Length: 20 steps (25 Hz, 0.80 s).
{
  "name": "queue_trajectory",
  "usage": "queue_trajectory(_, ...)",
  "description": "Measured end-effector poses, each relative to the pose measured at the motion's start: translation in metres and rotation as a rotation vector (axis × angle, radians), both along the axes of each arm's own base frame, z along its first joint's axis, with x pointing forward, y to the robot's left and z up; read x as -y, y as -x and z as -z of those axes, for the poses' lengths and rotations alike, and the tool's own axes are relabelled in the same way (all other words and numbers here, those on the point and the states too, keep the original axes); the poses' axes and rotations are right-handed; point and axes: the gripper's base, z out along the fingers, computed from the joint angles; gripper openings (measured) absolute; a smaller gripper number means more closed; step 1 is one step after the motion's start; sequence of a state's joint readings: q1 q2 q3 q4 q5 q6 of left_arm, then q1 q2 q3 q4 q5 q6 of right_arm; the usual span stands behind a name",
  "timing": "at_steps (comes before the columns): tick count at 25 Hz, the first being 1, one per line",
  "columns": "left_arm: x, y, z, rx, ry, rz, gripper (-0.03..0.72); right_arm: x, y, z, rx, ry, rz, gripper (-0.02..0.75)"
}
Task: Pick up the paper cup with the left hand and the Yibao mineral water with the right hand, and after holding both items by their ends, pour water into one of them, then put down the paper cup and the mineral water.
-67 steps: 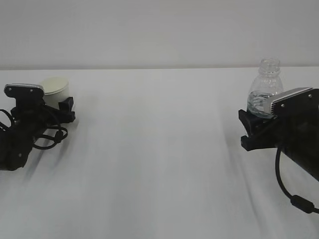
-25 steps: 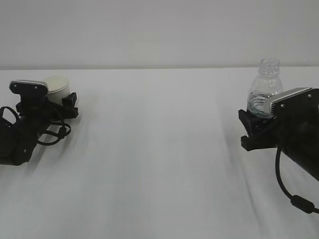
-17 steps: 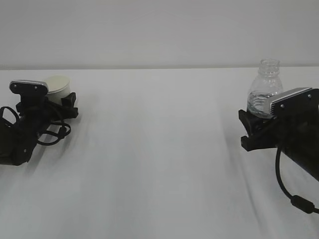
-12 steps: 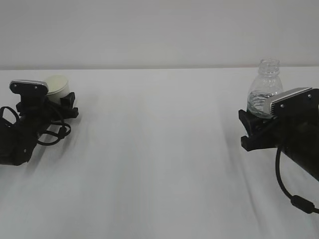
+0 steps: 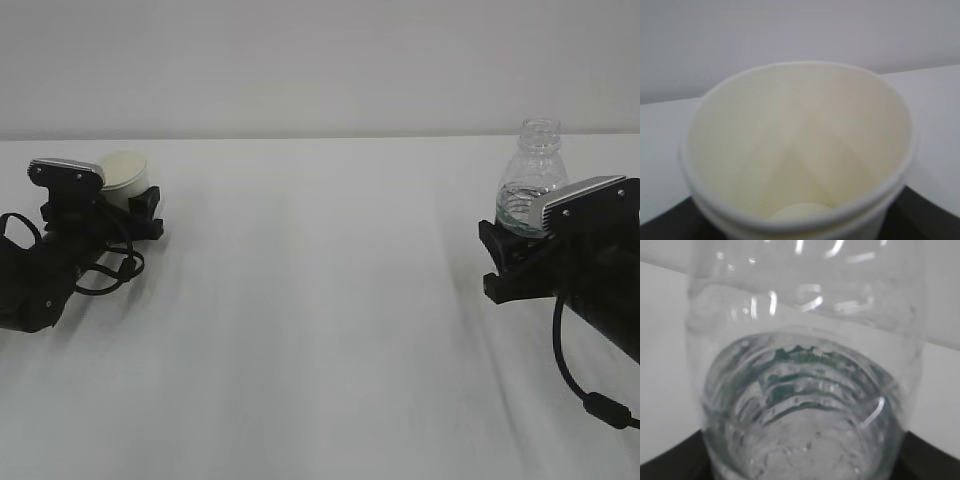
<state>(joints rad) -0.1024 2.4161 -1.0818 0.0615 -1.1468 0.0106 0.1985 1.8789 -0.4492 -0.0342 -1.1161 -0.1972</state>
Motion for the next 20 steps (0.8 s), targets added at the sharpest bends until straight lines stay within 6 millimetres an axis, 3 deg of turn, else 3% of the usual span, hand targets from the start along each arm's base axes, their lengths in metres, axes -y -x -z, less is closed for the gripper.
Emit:
queue_trajectory(11,0.013,0.011,-0.030,0.027,0.023,0.149,0.492,0.000,0.000,0.000,0.000,0.000,0.000,0.468)
queue_trajectory(20,0.028,0.031,-0.033,-0.035,0.060,0.350,0.449,0.000,0.000,0.000,0.000,0.001,0.000,0.468)
